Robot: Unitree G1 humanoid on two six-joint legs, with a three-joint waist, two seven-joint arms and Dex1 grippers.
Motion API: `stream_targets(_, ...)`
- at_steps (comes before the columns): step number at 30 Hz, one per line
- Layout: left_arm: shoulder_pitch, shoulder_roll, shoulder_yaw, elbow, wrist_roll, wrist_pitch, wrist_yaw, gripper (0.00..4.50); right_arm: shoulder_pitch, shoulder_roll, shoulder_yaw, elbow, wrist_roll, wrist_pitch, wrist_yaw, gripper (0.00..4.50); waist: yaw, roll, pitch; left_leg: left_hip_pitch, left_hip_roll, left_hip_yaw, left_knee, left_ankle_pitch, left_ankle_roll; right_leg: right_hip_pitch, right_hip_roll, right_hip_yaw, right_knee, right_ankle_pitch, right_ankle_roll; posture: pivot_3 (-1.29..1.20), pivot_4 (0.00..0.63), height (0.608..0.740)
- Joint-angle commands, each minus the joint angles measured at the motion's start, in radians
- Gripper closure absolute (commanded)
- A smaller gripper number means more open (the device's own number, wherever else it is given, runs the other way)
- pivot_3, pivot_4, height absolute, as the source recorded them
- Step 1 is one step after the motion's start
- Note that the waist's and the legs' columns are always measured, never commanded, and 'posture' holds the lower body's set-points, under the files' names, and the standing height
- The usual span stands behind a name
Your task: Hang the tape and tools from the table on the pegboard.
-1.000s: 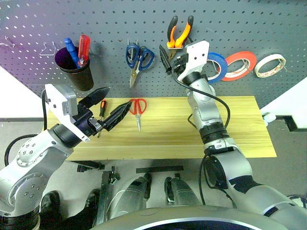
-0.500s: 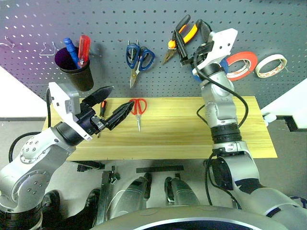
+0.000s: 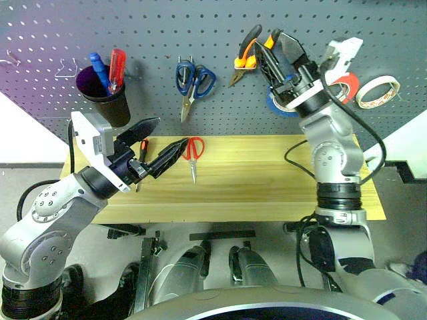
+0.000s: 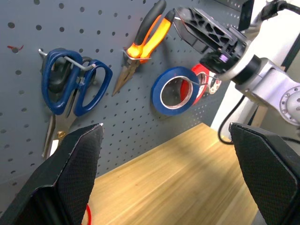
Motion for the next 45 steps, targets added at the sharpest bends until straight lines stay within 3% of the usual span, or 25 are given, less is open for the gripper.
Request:
stream_targets(1, 0.000, -0.003, 0.007, -0.017, 0.008, -0.022, -0.011, 0.00, 0.007, -0.060, -0.028, -0.015, -0.036, -0.028, 0.019, 0.03, -0.001, 0.000, 0.000, 0.000, 0.000, 0.000, 0.000, 0.000, 0.000, 0.000, 0.000, 0.000, 0.000, 0.000, 0.000, 0.05, 0.261, 0.740)
stream_targets(5, -0.013, -0.008, 0.001, -0.010, 0.010, -0.020, -0.014, 0.00, 0.026, -0.101, -0.045, -0.007, -0.033, -0.019, 0.039, 0.03, -0.003, 0.000, 0.000, 0.000, 0.001, 0.000, 0.000, 0.001, 0.002, 0.000, 0.000, 0.000, 0.000, 0.000, 0.000, 0.05, 0.263, 0.740)
stream_targets(10, -0.013, -0.012, 0.001, -0.002, 0.015, -0.019, -0.020, 0.00, 0.115, -0.203, -0.022, -0.103, 0.084, 0.142, 0.242, 0.03, -0.001, 0.000, 0.000, 0.000, 0.001, 0.000, 0.001, 0.000, 0.004, 0.000, 0.001, 0.000, -0.001, 0.000, 0.000, 0.04, 0.268, 0.740)
stream_targets(18, -0.013, -0.036, -0.031, 0.060, 0.107, -0.032, -0.011, 0.00, 0.128, -0.413, 0.005, -0.044, 0.065, 0.204, 0.502, 0.03, -0.002, 0.000, 0.000, 0.000, 0.002, 0.001, 0.003, -0.005, 0.011, 0.002, 0.000, 0.000, -0.002, 0.000, 0.000, 0.00, 0.270, 0.740)
stream_targets(29, -0.066, -0.196, -0.145, 0.307, 0.327, -0.048, 0.102, 0.00, 0.161, -0.583, 0.027, -0.007, 0.070, 0.234, 0.850, 0.03, 0.000, 0.000, 0.000, -0.001, 0.002, 0.001, 0.005, -0.007, 0.014, 0.004, 0.000, -0.001, -0.005, 0.000, 0.002, -0.06, 0.268, 0.740)
stream_targets(32, -0.091, -0.236, -0.202, 0.368, 0.406, -0.052, 0.115, 0.00, 0.141, -0.599, 0.026, -0.007, 0.083, 0.293, 0.863, 0.03, -0.003, 0.000, 0.000, -0.001, 0.002, 0.001, 0.007, -0.007, 0.014, 0.005, 0.000, -0.002, -0.005, 0.001, 0.003, -0.08, 0.273, 0.740)
stream_targets(40, -0.203, -0.368, -0.287, 0.655, 0.655, 0.005, 0.336, 0.00, 0.112, -0.614, -0.011, -0.062, 0.133, 0.392, 0.835, 0.03, -0.024, -0.001, 0.000, -0.003, 0.003, 0.002, 0.011, -0.010, 0.019, 0.005, 0.000, -0.002, -0.004, 0.001, 0.004, -0.14, 0.303, 0.740)
stream_targets(45, -0.254, -0.418, -0.285, 0.780, 0.713, -0.010, 0.351, 0.00, 0.121, -0.626, -0.035, -0.092, 0.149, 0.409, 0.828, 0.03, -0.035, -0.001, 0.001, -0.006, 0.003, 0.002, 0.016, -0.013, 0.023, 0.005, 0.000, -0.003, -0.004, 0.000, 0.006, -0.16, 0.333, 0.740)
